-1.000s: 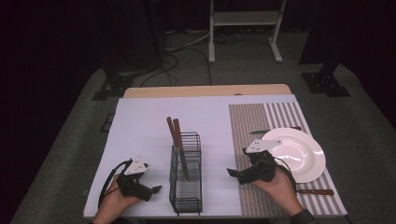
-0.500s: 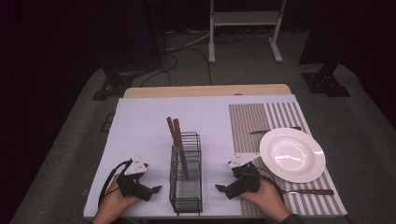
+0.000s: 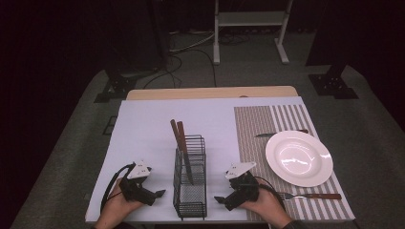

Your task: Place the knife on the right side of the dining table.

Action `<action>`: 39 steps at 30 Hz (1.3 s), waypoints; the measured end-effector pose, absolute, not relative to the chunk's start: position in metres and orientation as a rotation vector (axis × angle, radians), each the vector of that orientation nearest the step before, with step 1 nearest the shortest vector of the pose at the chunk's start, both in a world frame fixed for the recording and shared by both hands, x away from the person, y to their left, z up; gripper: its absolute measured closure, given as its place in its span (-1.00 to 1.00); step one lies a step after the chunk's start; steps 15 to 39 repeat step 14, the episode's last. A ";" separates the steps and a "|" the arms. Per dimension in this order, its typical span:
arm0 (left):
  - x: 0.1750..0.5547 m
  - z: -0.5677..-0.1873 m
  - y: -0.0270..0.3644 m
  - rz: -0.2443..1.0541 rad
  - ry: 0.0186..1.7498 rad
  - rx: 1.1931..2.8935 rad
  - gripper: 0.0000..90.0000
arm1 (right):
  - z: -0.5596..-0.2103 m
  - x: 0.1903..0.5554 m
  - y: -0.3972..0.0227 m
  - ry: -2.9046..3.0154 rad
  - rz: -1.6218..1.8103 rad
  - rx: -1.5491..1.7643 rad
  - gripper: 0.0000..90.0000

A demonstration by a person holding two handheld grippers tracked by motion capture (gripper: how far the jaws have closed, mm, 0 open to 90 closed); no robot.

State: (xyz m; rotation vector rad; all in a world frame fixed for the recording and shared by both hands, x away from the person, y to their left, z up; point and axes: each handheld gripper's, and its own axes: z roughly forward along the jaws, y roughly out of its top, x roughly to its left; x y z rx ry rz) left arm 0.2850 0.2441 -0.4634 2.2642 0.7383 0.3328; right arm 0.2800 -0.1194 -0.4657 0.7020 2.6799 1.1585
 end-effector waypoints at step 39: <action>0.285 -0.463 0.244 0.333 0.739 2.264 -1.00 | -0.467 0.276 -0.115 2.667 1.101 0.666 -0.97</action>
